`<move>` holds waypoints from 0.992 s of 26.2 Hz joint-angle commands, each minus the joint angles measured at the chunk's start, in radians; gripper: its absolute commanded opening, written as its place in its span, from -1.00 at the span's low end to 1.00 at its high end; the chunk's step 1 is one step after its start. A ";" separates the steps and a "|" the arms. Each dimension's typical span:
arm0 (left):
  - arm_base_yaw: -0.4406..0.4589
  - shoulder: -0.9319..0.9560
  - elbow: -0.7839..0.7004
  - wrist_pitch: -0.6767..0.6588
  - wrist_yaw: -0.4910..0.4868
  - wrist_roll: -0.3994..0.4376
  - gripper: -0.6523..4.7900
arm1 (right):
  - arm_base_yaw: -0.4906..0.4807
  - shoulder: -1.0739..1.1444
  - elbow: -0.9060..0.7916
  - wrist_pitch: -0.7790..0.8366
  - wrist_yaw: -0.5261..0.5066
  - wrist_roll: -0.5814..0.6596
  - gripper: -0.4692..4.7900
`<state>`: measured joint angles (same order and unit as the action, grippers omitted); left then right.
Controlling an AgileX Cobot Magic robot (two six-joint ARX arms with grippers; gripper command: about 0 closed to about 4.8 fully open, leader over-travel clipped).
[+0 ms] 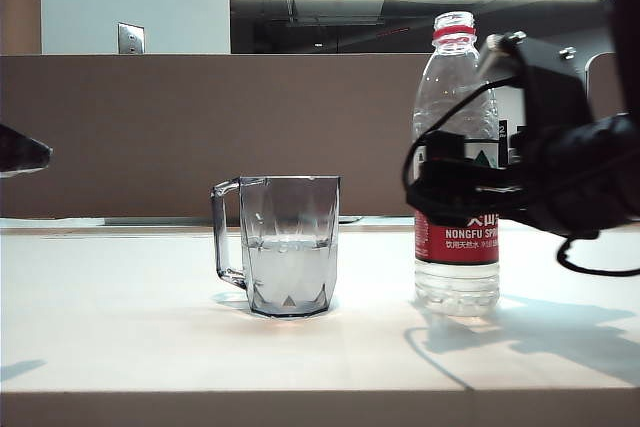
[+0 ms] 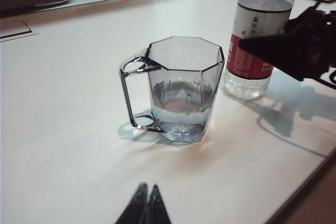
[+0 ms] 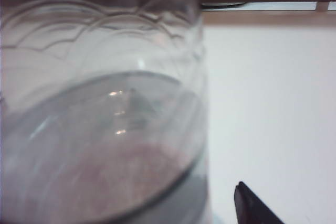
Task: Pick up the mineral water bottle on the table and pour water into the mug until it's half full.
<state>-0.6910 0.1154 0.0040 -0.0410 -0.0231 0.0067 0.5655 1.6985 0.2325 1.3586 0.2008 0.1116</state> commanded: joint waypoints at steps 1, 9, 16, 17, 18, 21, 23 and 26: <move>0.000 0.000 0.003 0.012 0.001 0.000 -0.78 | 0.003 -0.033 -0.058 0.051 0.002 0.001 1.00; 0.002 0.000 0.003 0.013 0.001 0.000 -0.78 | 0.004 -0.184 -0.179 0.052 -0.020 0.027 1.00; 0.050 0.000 0.003 0.012 0.010 0.000 -0.78 | 0.004 -0.354 -0.233 0.031 -0.074 0.096 0.84; 0.101 0.000 0.003 0.012 0.019 0.000 -0.78 | 0.004 -0.403 -0.233 0.040 -0.123 0.096 0.44; 0.128 0.000 0.003 0.012 0.020 0.000 -0.78 | 0.003 -0.430 -0.233 0.045 -0.133 0.096 0.22; 0.225 0.000 0.003 0.012 0.020 0.000 -0.78 | 0.003 -0.495 -0.233 0.046 -0.133 0.097 -0.14; 0.293 -0.001 0.003 0.012 0.020 0.000 -0.78 | 0.003 -0.542 -0.233 0.048 -0.142 0.098 -0.49; 0.403 -0.023 0.003 0.011 0.020 0.000 -0.78 | 0.003 -0.643 -0.233 0.050 -0.208 0.124 -0.85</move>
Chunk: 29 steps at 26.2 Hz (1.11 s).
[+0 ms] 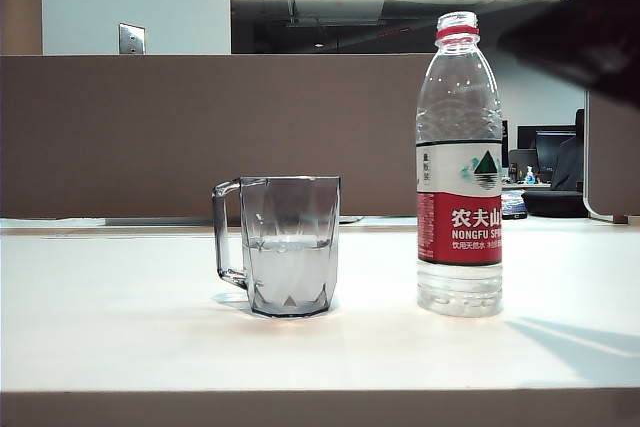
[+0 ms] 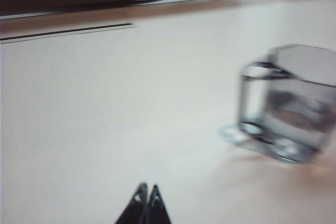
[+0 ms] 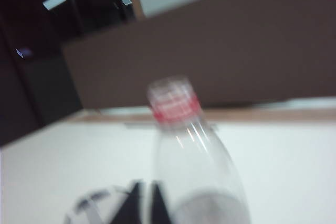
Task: Pick up the mineral water bottle on the table and pour water into the mug until it's half full.
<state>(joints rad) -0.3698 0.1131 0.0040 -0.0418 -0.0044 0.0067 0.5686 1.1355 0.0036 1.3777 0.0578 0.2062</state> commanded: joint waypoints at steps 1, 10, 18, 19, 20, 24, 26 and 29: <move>0.107 -0.031 0.003 0.012 0.001 0.000 -0.78 | 0.000 -0.105 -0.004 0.031 -0.071 0.055 -0.85; 0.243 -0.112 0.003 0.019 0.001 0.000 -0.78 | -0.001 -0.344 -0.003 -0.069 -0.061 0.108 -0.86; 0.333 -0.112 0.003 0.020 0.002 0.000 -0.78 | -0.002 -0.640 0.040 -0.409 0.039 0.099 -0.86; 0.346 -0.112 0.003 0.020 0.001 0.000 -0.78 | -0.002 -0.693 0.055 -0.497 0.045 0.080 -0.86; 0.356 -0.112 0.003 0.020 0.001 0.000 -0.78 | -0.002 -0.737 0.069 -0.571 0.053 0.063 -0.86; 0.386 -0.112 0.003 0.021 0.002 0.000 -0.78 | -0.002 -0.940 0.133 -0.895 0.139 -0.019 -0.85; 0.393 -0.112 0.003 0.020 0.001 0.000 -0.78 | -0.002 -1.046 0.166 -1.068 0.197 -0.062 -0.85; 0.394 -0.112 0.003 0.020 0.003 0.000 -0.78 | -0.010 -1.125 0.200 -1.233 0.291 -0.087 -0.85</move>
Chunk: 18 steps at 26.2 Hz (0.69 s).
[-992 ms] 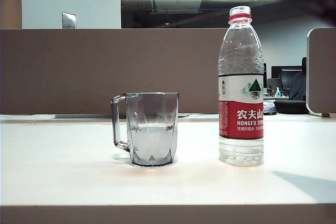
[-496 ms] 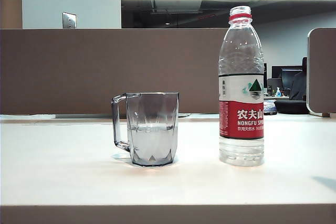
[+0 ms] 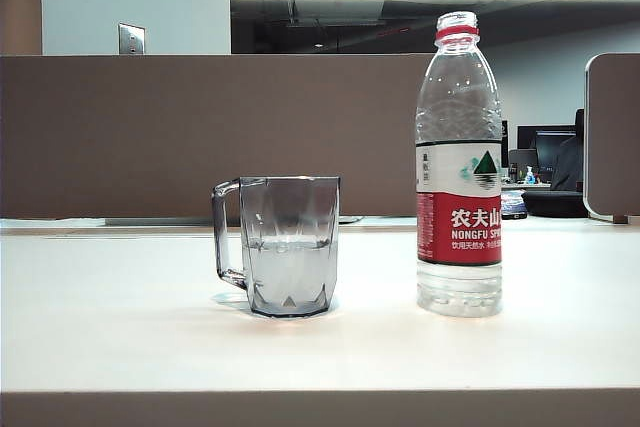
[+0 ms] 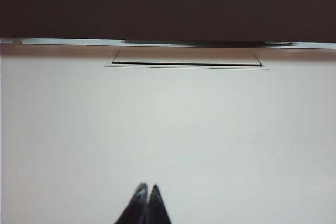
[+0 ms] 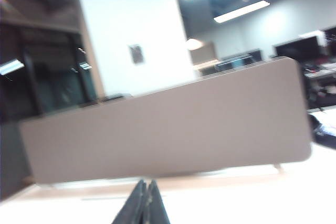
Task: Pick up the mineral water bottle on the table and pour water into the mug until it's half full.
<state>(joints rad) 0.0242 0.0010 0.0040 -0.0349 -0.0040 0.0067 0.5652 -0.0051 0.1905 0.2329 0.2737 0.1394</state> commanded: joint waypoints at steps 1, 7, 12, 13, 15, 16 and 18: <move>0.000 0.000 0.003 0.014 0.003 0.000 -0.78 | -0.005 0.023 0.013 -0.089 0.071 -0.020 -0.85; 0.000 0.000 0.003 0.006 0.008 0.000 -0.78 | -0.003 0.021 0.011 -0.141 0.071 -0.020 -0.85; 0.000 0.000 0.003 0.006 0.008 0.000 -0.78 | -0.003 0.021 0.011 -0.187 0.064 -0.020 -0.85; 0.000 0.000 0.003 0.006 0.008 0.000 -0.78 | -0.003 0.021 0.011 -0.196 0.064 -0.020 -0.85; 0.000 0.000 0.003 0.006 0.008 0.000 -0.78 | -0.003 0.021 0.011 -0.210 0.064 -0.020 -0.85; 0.000 0.000 0.003 0.006 0.008 0.000 -0.78 | -0.003 0.021 0.011 -0.223 0.064 -0.020 -0.85; 0.000 0.000 0.003 0.006 0.008 0.000 -0.78 | -0.003 0.021 0.011 -0.233 0.064 -0.020 -0.85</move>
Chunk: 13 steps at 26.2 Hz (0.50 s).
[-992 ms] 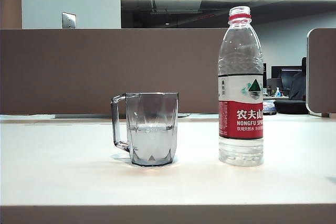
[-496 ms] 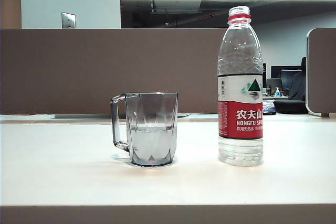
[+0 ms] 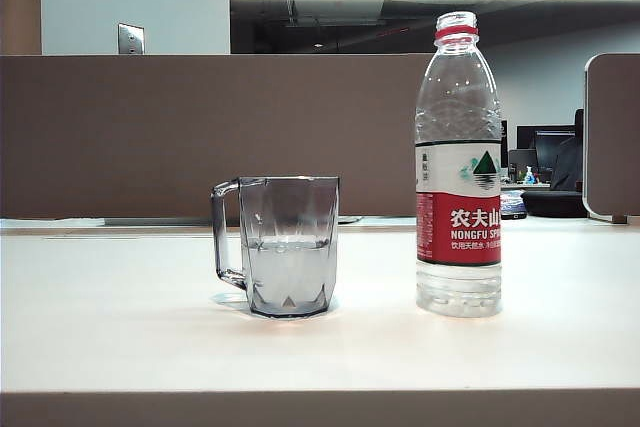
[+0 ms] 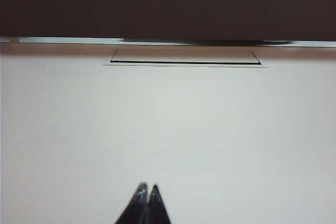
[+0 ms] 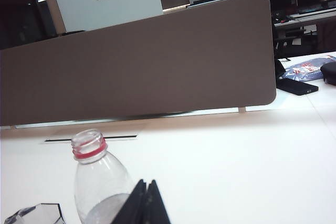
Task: Pick up the mineral water bottle on the table and pour water into the mug until it's half full.
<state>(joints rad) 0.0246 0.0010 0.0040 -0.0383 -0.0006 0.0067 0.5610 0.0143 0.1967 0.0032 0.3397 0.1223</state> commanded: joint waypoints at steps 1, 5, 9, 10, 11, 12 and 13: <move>0.000 0.000 0.003 0.010 0.005 0.000 -0.78 | 0.001 0.002 0.005 -0.009 -0.002 -0.003 -0.85; 0.000 0.000 0.003 0.010 0.004 0.000 -0.78 | -0.116 0.001 0.005 -0.029 -0.088 -0.003 -0.85; 0.000 0.000 0.003 0.010 0.004 0.000 -0.78 | -0.403 0.002 -0.003 -0.024 -0.090 -0.019 -0.85; 0.000 0.000 0.003 0.010 0.005 0.000 -0.78 | -0.439 0.001 -0.012 -0.019 -0.065 -0.019 -0.85; 0.000 0.000 0.003 0.010 0.004 0.000 -0.78 | -0.460 0.001 -0.024 -0.010 -0.061 -0.019 -0.85; 0.000 0.000 0.003 0.010 0.005 0.000 -0.78 | -0.484 0.000 -0.044 0.010 -0.054 -0.019 -0.85; 0.000 0.000 0.003 0.010 0.004 0.000 -0.78 | -0.500 -0.001 -0.061 0.026 -0.043 -0.019 -0.85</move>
<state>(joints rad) 0.0250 0.0010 0.0040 -0.0383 -0.0006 0.0067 0.0792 0.0135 0.1604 -0.0051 0.2752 0.1078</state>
